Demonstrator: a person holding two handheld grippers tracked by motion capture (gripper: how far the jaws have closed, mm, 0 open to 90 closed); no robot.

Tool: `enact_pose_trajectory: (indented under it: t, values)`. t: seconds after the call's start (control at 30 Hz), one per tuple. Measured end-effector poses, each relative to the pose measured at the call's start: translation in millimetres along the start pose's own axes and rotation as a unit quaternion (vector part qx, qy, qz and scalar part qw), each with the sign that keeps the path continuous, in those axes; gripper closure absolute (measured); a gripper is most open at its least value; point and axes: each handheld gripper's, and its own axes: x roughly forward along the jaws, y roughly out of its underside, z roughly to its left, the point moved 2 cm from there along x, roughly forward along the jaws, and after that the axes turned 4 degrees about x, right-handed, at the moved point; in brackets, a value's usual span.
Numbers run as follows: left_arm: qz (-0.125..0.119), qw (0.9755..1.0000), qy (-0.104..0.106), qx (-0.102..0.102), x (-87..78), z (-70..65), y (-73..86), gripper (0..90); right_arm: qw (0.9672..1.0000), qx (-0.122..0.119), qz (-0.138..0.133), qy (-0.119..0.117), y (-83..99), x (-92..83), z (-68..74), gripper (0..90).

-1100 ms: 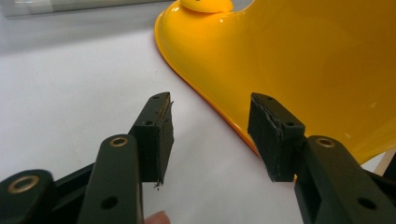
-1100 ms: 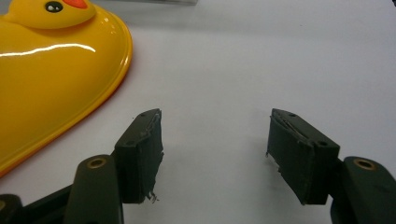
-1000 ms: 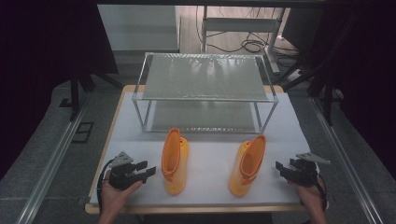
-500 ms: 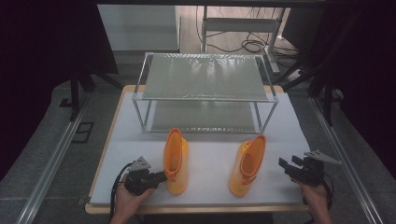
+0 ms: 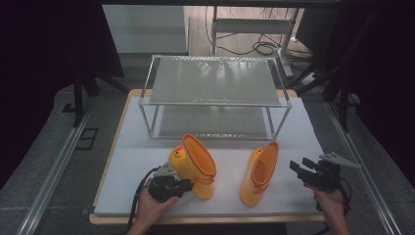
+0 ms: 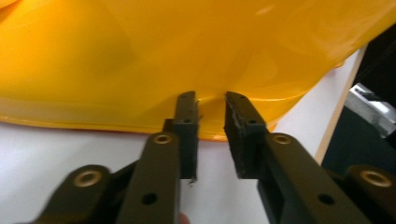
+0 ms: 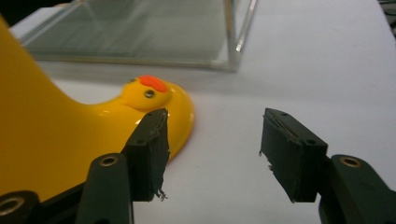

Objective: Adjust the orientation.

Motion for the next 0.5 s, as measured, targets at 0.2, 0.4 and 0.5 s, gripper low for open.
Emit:
enact_pose_trajectory:
  t: [0.2,0.4,0.5]
  values:
    - [-0.047,0.9969,-0.050,-0.037,-28.1,23.5,3.9,45.1,0.9981,-0.026,-0.023,-0.050,-24.5,-23.8,23.1,45.4]
    - [-0.063,0.9922,-0.082,-0.069,-34.6,41.9,5.6,38.5,0.9908,-0.053,-0.032,-0.121,-63.9,-54.4,58.4,44.0]
    - [-0.064,0.9921,-0.082,-0.069,-34.3,43.5,4.5,37.6,0.9860,-0.070,-0.016,-0.150,-82.4,-57.0,78.0,44.8]
